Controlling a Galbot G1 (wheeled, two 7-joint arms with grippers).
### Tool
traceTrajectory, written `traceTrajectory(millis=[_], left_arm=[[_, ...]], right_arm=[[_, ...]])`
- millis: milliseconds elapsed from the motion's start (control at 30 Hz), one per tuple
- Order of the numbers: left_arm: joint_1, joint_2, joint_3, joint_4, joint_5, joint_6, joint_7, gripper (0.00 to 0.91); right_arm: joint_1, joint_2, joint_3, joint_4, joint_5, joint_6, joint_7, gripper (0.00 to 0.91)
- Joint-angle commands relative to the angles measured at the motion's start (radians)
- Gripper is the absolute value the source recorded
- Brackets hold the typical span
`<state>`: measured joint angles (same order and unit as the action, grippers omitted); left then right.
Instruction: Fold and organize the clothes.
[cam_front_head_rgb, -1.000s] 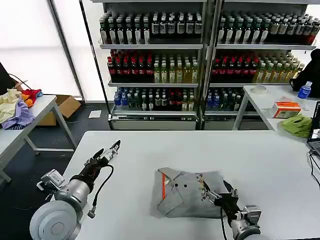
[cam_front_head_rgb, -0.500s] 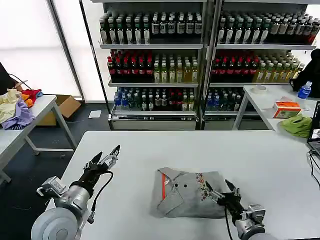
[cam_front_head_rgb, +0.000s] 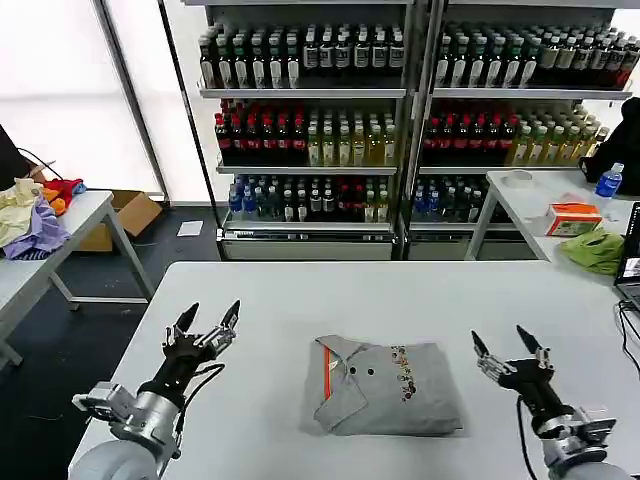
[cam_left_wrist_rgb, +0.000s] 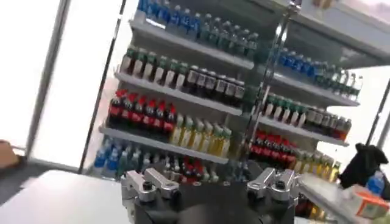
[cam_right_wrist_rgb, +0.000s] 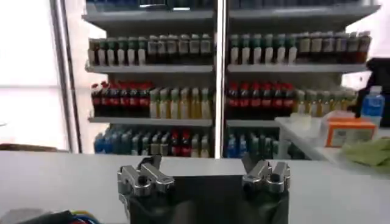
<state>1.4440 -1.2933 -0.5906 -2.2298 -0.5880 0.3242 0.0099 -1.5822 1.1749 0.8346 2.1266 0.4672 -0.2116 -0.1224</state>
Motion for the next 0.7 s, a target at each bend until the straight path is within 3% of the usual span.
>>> traceTrajectory(millis=[33,167,333,700], left_arm=[[0.068,-0.055,0.016,0.039,0.314,-0.165,0.049,0.907],[0.098,-0.062,0.031,0.014,0.395,-0.245,0.062,0.907],[0.136,-0.073,0.039,0.009,0.442,-0.311,0.106,0.907],[0.144,-0.088,0.035,0.019,0.437,-0.324,0.128,0.907]], right_arm=[[-0.018,0.055,0.177,-0.072,0.051,0.123,-0.127,0.907],[-0.028,0.078,0.156,-0.091,0.032,0.153,-0.154,0.907],[-0.019,0.076,0.148,-0.108,0.032,0.166,-0.150,0.907],[-0.014,0.072,0.134,-0.124,0.008,0.185,-0.111,0.907]])
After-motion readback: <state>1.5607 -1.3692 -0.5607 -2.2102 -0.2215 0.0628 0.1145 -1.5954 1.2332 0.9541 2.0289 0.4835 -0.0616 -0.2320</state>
